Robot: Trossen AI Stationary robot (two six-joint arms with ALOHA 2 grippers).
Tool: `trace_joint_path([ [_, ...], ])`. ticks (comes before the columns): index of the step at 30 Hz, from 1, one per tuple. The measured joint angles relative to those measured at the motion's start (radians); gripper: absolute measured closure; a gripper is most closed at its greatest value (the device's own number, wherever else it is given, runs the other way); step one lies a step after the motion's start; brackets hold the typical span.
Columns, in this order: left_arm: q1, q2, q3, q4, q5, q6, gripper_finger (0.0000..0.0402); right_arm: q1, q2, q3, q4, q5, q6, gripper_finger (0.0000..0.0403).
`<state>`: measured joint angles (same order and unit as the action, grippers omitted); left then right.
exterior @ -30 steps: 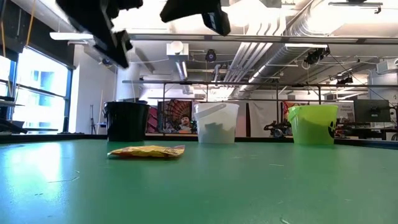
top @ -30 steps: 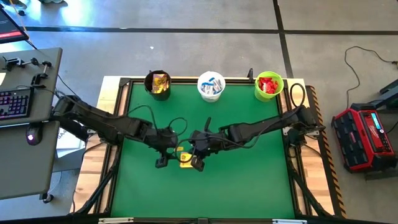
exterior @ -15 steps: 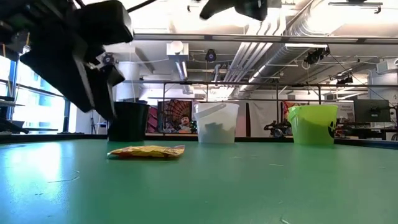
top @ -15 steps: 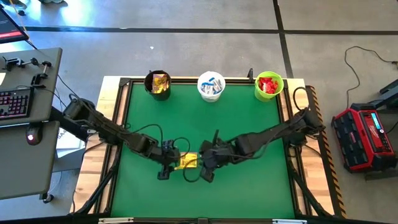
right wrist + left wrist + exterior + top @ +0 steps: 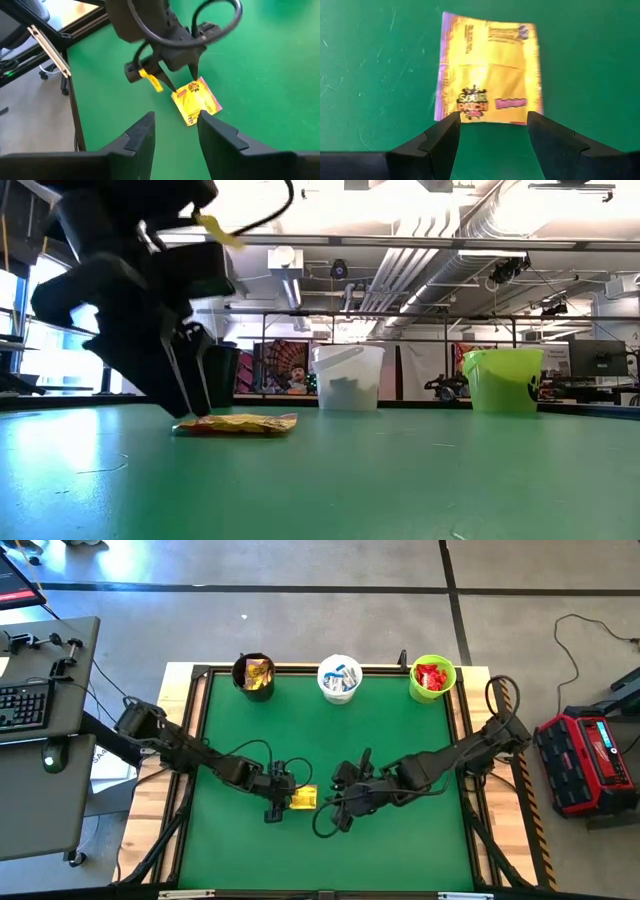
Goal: Sort candy by brand, put in halloween buckets
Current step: Put the yellow candy into the black bucket
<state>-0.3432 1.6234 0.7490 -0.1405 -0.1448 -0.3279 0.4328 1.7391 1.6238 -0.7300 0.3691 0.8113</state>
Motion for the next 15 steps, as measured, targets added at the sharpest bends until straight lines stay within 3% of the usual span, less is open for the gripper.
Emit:
trace_joint_path([
  [10, 0.009, 0.08, 0.004, 0.059, 0.0, 0.003, 0.018, 0.0, -0.001, 0.0, -0.012, 0.002, -0.006, 0.0267],
  [15, 0.009, 0.077, 0.003, 0.048, -0.007, 0.008, 0.021, 0.0, -0.001, 0.0, -0.046, 0.002, -0.007, 0.0267],
])
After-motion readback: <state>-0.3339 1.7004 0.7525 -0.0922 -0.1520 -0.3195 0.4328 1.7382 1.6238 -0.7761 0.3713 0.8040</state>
